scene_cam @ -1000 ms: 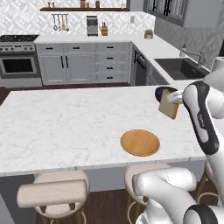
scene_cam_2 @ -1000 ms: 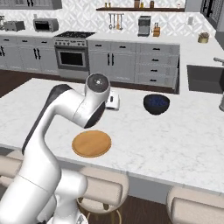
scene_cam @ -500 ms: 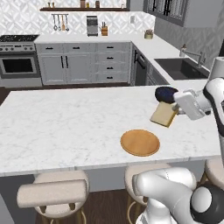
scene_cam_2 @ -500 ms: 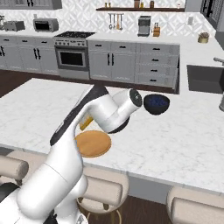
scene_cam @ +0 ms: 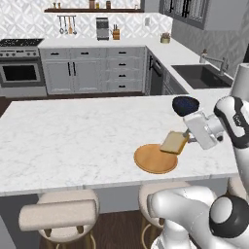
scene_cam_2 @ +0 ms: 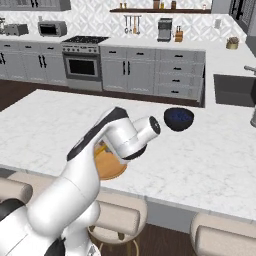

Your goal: Start the toaster. Once the lever pops up, take the bread to the plate on the dining counter.

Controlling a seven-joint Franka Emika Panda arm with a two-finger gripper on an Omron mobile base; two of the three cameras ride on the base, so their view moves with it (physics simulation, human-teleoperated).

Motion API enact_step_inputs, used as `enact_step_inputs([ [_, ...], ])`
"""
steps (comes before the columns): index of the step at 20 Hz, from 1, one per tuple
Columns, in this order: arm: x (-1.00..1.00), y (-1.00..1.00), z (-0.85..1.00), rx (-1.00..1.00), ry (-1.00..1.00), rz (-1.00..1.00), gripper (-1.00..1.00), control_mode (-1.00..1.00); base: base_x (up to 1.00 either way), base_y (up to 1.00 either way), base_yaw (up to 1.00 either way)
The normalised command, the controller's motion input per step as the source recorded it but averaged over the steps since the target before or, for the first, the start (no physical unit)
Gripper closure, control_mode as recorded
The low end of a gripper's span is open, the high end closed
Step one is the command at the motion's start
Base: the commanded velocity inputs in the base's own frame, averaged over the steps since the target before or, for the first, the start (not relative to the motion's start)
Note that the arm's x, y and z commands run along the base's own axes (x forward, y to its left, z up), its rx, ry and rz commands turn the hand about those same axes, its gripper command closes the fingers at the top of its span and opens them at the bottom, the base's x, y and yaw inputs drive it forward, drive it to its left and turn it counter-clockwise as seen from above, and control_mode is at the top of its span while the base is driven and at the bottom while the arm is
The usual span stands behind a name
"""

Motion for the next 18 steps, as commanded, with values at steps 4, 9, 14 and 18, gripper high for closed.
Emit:
enact_step_inputs([
  [4, 0.11, 0.21, -0.38, 0.0, 0.26, -0.06, 1.0, -1.0, 0.0, 0.0, 0.0],
  [9, 0.28, 0.13, -0.36, 0.0, 0.09, -0.02, 1.0, -1.0, 0.0, 0.0, 0.0],
  [14, 0.56, 0.0, -0.29, 0.01, 0.05, 0.0, 1.0, -1.0, 0.0, 0.0, 0.0],
  [18, 0.55, 0.0, -0.16, 0.0, 0.0, 0.0, 1.0, -1.0, 0.0, 0.0, 0.0],
])
